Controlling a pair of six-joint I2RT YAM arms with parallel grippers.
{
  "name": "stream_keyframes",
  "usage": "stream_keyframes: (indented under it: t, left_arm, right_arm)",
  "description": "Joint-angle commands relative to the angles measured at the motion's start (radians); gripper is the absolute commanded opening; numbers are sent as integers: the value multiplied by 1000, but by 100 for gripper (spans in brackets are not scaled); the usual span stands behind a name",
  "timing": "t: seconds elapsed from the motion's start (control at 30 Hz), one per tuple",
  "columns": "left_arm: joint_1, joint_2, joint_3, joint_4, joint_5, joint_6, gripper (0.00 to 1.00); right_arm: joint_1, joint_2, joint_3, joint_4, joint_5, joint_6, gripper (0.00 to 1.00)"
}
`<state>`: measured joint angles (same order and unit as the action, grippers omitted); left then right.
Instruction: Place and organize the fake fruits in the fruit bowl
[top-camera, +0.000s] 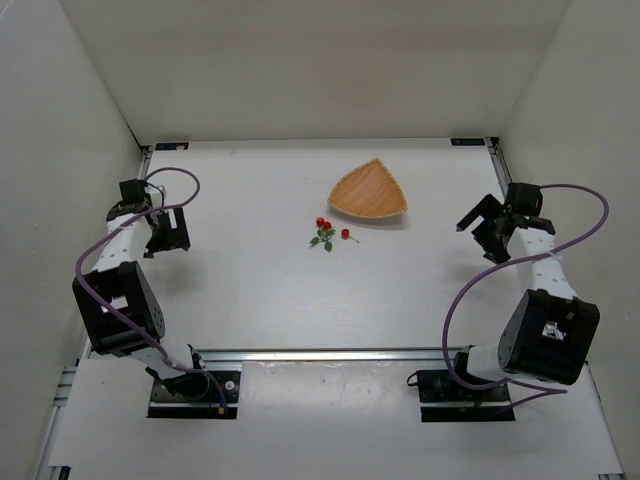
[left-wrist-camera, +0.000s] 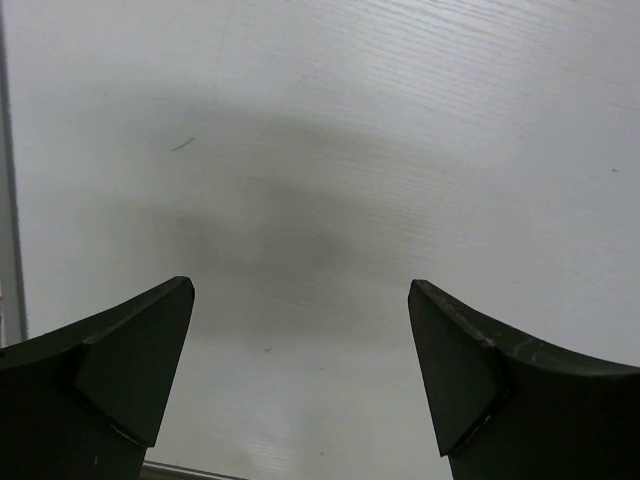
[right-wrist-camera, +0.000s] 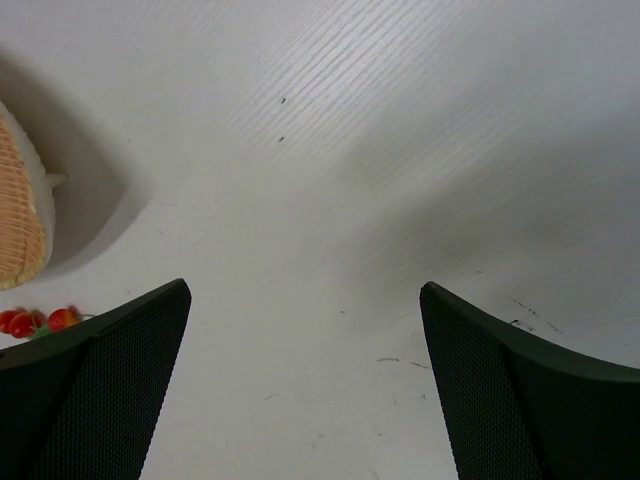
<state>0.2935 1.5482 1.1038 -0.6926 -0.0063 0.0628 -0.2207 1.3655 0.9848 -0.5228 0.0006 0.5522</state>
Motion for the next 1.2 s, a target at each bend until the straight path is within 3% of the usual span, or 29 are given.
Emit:
stream_keyframes:
  t: [0.0,0.13,0.17,0.3,0.43,0.5,0.63,0.8,1.03,1.17]
  left_arm:
    - [6,-53,-9,11,95,19,99]
    - [6,-62,-18,11,133,40,99]
    - [6,-62,-18,11,134,40,99]
    - [6,-62,-27,11,123,40,99]
    - [6,-62,-36,11,123,49,99]
    - [6,-71,-36,11,123,49,99]
    - [6,-71,-36,11,123,49,99]
    - [6,-62,-36,11,123,49,99]
    - [6,-62,-36,11,123,49,99]
    - [6,-62,-36,11,114,49,99]
  right_arm:
    - [33,-38,-1,46,6,-84,100]
    - [220,-60,69,58,146,-210,100]
    - [319,-31,90,58,162,-234,100]
    - [561,105,234,23,102,-337,97]
    - [743,289,350,14,20,-371,73]
    - [791,346,403,1,10,-371,66]
    - [805,502,472,-17,10,-347,58]
    - [834,638,601,-42,53,-325,58]
    - [847,759,739,-85,179,-270,40]
    - [847,799,776,-134,210,-259,40]
